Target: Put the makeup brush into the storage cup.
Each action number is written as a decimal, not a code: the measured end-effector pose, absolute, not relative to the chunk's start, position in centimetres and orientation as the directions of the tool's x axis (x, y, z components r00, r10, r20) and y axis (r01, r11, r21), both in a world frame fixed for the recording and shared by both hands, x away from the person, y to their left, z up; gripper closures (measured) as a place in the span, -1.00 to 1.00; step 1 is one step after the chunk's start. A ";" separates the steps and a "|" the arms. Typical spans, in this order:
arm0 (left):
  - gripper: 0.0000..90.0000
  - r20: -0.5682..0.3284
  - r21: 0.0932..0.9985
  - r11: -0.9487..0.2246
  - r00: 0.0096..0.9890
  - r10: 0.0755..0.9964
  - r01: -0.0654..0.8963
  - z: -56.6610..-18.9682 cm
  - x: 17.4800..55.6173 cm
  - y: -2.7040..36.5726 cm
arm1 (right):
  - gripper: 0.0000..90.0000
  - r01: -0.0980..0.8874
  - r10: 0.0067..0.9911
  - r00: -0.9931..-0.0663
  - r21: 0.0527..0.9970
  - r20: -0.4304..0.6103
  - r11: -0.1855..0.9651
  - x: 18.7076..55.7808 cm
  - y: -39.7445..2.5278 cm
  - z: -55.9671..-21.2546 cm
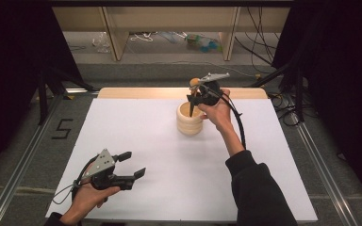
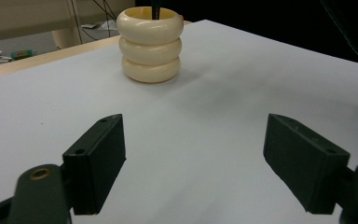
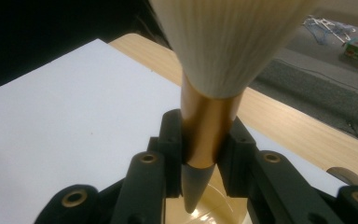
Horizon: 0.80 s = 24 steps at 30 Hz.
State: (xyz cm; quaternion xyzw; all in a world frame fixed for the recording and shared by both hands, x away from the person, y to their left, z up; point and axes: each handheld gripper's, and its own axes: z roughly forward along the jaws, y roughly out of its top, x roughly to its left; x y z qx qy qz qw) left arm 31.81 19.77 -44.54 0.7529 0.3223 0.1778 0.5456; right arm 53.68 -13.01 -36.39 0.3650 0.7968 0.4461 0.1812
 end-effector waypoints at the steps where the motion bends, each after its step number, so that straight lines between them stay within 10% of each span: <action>1: -0.53 -0.084 0.937 -0.196 0.729 0.679 0.290 -44.5 31.8 19.8 | 0.63 0.418 0.741 -0.671 0.842 0.033 0.342 53.7 -13.0 -36.5; 19: -0.53 -0.090 0.941 -0.186 0.738 0.669 0.283 -44.5 31.8 19.7 | 0.62 0.466 0.740 -0.671 0.803 0.046 0.373 53.9 -12.3 -37.9; 24: -0.53 -0.093 0.939 -0.188 0.740 0.666 0.287 -44.6 31.8 19.7 | 0.11 0.475 0.773 -0.633 0.810 0.044 0.343 53.8 -12.3 -37.7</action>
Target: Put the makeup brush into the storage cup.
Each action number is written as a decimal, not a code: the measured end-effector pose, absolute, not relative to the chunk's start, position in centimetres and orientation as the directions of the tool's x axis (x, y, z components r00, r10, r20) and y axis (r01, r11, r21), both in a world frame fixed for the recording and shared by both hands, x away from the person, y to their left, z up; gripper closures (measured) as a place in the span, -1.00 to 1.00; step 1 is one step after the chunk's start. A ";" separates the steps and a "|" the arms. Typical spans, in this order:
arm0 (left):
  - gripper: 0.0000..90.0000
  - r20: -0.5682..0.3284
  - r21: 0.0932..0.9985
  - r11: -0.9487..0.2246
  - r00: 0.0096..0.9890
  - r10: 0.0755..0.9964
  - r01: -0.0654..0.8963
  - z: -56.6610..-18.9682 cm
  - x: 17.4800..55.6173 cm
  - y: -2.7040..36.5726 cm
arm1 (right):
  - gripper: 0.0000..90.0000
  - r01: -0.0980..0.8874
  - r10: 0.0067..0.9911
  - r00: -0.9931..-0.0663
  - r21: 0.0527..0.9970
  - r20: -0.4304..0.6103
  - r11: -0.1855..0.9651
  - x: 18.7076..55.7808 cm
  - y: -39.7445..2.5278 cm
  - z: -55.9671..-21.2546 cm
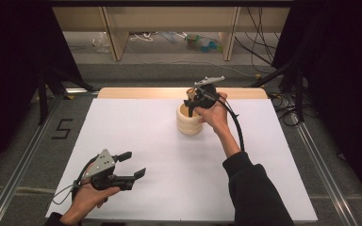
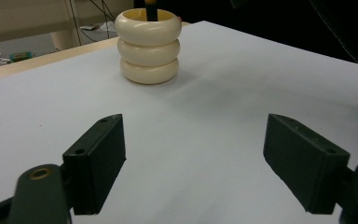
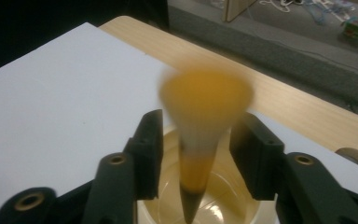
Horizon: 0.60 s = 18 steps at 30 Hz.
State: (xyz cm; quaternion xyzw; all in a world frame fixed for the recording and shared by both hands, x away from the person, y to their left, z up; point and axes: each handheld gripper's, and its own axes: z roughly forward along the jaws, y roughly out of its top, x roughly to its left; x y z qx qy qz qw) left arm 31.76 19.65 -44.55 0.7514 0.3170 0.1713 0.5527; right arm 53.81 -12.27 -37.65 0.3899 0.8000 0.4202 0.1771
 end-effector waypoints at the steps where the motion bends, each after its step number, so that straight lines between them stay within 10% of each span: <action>1: -0.53 -0.091 0.940 -0.188 0.740 0.666 0.285 -44.5 31.8 19.6 | 0.02 0.476 0.780 -0.624 0.813 0.043 0.335 53.7 -12.3 -37.5; 18: -0.53 -0.070 0.939 -0.202 0.730 0.680 0.279 -44.5 31.8 19.7 | -0.29 0.440 0.808 -0.589 0.852 0.035 0.284 52.3 -13.6 -36.3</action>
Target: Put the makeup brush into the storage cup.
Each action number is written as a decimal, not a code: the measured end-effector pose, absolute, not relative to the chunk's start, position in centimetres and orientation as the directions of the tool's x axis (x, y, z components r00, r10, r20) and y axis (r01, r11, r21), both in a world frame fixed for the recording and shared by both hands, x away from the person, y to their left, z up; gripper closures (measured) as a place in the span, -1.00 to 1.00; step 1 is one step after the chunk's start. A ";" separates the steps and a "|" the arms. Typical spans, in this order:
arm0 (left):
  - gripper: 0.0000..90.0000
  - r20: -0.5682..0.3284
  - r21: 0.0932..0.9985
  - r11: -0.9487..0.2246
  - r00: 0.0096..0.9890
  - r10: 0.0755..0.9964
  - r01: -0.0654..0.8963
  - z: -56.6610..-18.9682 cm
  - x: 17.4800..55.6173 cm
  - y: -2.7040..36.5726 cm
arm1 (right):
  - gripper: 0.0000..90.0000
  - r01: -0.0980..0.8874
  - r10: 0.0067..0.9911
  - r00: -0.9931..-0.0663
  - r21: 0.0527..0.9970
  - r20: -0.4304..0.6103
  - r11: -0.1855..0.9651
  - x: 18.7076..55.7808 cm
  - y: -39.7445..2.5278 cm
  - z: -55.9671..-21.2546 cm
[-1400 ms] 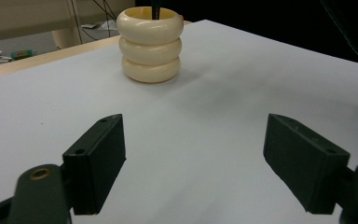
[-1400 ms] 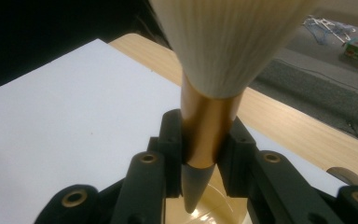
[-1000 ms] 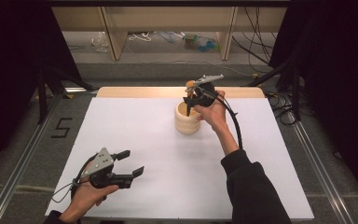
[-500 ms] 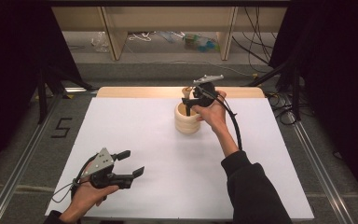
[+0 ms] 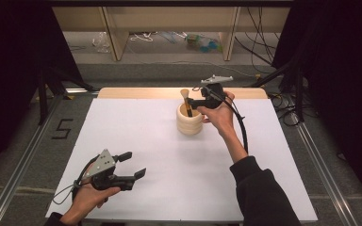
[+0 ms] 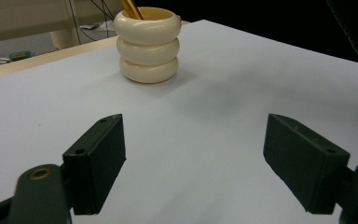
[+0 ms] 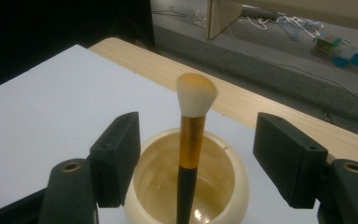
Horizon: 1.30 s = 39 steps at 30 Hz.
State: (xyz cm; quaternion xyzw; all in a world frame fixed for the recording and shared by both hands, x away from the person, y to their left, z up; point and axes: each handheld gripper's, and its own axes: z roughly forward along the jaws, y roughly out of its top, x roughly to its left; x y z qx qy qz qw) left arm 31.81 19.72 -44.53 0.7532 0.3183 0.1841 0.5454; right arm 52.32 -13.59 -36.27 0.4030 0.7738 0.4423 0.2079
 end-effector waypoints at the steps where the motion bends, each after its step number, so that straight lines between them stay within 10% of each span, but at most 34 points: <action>1: -0.53 -0.068 0.939 -0.202 0.729 0.682 0.277 -44.5 31.8 19.7 | -0.31 0.443 0.808 -0.588 0.851 0.039 0.282 52.2 -13.7 -36.3; 39: -0.53 -0.125 0.948 -0.132 0.719 0.684 0.291 -44.5 31.6 19.3 | -0.45 0.352 0.746 -0.662 0.909 0.074 0.222 45.8 -16.0 -36.4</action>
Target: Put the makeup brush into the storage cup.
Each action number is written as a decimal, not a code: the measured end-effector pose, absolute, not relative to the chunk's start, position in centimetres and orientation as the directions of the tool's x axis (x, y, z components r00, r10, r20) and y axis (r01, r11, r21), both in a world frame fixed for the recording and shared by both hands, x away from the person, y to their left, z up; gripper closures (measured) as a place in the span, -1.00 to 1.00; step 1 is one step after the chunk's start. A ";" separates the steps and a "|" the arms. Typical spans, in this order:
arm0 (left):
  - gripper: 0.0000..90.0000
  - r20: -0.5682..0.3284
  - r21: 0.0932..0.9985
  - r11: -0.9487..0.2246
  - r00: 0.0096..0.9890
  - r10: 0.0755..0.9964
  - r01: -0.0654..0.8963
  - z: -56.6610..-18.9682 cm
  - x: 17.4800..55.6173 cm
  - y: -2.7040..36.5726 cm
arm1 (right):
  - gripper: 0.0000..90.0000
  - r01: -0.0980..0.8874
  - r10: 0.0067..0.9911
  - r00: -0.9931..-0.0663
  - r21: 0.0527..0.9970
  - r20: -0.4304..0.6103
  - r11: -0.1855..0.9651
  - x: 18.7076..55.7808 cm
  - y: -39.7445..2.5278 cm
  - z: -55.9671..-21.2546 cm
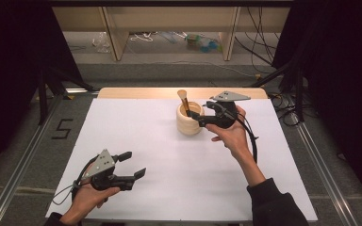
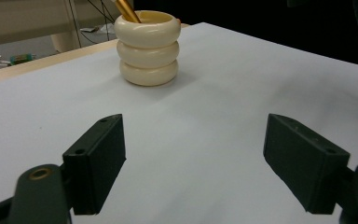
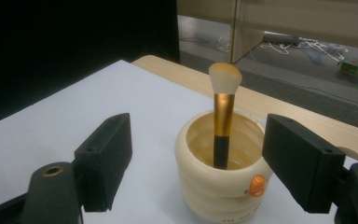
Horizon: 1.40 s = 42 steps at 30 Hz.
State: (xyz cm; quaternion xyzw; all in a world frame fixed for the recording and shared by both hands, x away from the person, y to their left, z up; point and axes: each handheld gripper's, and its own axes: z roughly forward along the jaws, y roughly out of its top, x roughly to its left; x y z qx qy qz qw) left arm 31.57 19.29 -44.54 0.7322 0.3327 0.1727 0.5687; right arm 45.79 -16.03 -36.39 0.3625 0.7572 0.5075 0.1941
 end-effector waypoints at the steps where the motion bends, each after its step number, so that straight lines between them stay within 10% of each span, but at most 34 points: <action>1: -0.53 -0.120 0.947 -0.139 0.720 0.683 0.290 -44.5 31.6 19.3 | -0.46 0.360 0.748 -0.659 0.906 0.077 0.224 45.7 -16.1 -36.4; 42: -0.53 -0.085 0.944 -0.180 0.731 0.677 0.277 -44.3 31.6 19.7 | -0.55 0.337 0.741 -0.667 0.918 0.078 0.207 40.4 -19.1 -38.7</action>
